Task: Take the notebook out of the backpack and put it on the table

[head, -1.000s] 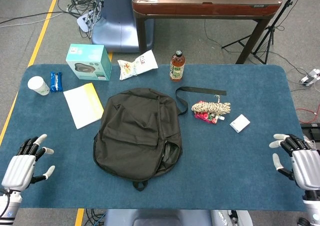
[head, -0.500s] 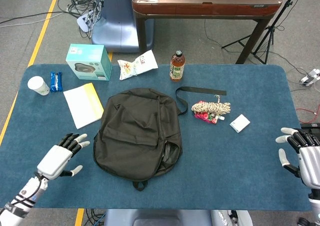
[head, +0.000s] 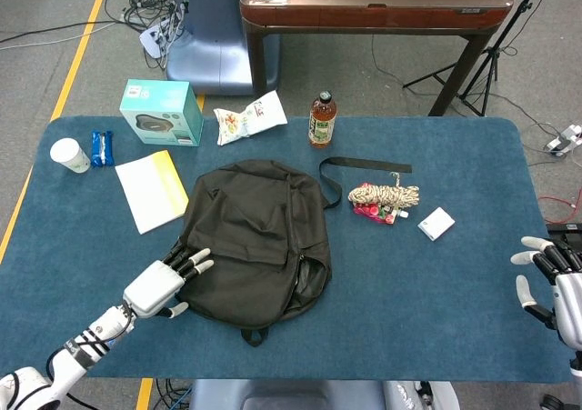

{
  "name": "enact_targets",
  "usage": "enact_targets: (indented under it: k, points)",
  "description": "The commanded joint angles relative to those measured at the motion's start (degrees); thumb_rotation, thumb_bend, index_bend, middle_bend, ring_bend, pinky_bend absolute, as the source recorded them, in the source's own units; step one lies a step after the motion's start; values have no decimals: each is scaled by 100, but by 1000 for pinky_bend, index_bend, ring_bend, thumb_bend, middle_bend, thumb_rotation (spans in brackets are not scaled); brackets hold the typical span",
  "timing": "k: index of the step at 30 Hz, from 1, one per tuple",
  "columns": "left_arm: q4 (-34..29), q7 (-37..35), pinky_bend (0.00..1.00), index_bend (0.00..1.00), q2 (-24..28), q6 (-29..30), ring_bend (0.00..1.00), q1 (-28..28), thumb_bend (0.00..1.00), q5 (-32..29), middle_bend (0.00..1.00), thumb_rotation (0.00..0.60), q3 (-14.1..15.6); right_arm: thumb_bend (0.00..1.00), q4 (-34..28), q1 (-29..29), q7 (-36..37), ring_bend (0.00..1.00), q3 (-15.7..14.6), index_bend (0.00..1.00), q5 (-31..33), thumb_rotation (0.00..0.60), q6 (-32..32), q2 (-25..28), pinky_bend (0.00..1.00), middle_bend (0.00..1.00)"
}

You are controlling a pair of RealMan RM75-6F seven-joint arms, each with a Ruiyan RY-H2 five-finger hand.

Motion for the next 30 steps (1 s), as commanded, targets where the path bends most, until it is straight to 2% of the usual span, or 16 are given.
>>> enact_targets:
  k: [1, 10, 17, 25, 27, 30]
  points:
    - [183, 204, 17, 63, -212, -60, 2, -127, 244, 48, 0, 600, 12, 467, 27, -38, 37, 203, -18, 430, 3, 600, 30, 6, 290, 278]
    - [533, 301, 16, 90, -674, -166, 2, -384, 244, -84, 0, 600, -37, 467, 81, -115, 125, 202, -46, 430, -3, 600, 84, 14, 290, 277]
    - [694, 252, 16, 269, -1053, -115, 3, -498, 244, -446, 0, 600, -268, 467, 82, -121, 123, 202, -58, 430, -20, 600, 55, 15, 290, 275]
    - [719, 205, 16, 398, -1307, -83, 19, -660, 245, -814, 2, 600, -544, 466, 76, -136, 116, 202, -73, 430, -13, 600, 25, 21, 290, 273]
    - [645, 150, 16, 436, -1316, -119, 19, -710, 267, -920, 11, 600, -605, 466, 77, -138, 125, 202, -71, 430, -14, 600, 24, 26, 290, 273]
    - [639, 184, 16, 526, -1357, -142, 22, -793, 385, -1012, 37, 600, -678, 467, 92, -137, 142, 202, -72, 430, -23, 600, 17, 25, 290, 273]
